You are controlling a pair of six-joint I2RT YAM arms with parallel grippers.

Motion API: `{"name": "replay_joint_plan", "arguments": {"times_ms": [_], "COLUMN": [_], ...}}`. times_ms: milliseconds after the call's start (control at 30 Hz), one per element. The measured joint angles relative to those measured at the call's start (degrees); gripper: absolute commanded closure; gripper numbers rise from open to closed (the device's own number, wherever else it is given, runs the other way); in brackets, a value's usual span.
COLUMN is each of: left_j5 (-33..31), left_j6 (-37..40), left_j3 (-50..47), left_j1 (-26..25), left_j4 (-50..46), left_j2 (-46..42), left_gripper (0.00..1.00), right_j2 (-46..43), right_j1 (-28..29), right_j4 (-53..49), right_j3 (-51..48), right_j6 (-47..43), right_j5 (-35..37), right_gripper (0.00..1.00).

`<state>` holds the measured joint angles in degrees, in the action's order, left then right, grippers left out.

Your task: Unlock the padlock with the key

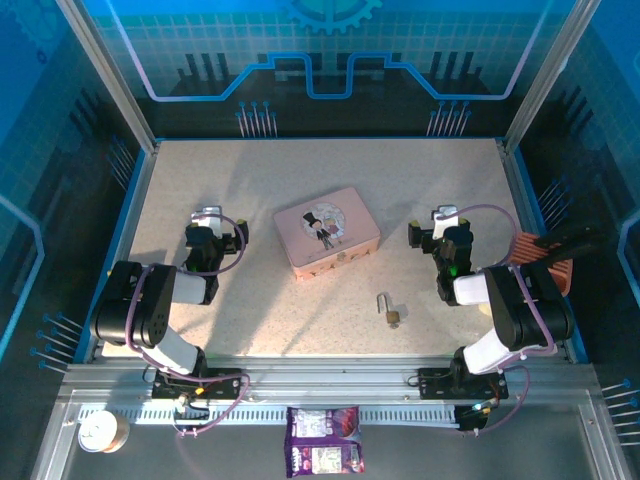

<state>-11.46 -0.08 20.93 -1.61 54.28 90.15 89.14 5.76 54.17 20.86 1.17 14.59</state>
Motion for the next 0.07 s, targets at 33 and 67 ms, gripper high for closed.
{"name": "replay_joint_plan", "arguments": {"times_ms": [33, 67], "left_j5": [0.0, 0.0], "left_j6": [0.0, 0.0], "left_j3": [0.0, 0.0], "left_j1": [0.0, 0.0], "left_j4": [0.0, -0.02], "left_j2": [0.0, 0.0], "left_gripper": [0.01, 0.01], "right_j2": [0.0, 0.0], "right_j1": [0.02, 0.02], "right_j4": [0.0, 0.0], "right_j3": [0.0, 0.0], "right_j6": [0.0, 0.04], "right_j5": [0.0, 0.0], "right_gripper": [0.0, 0.0]}}
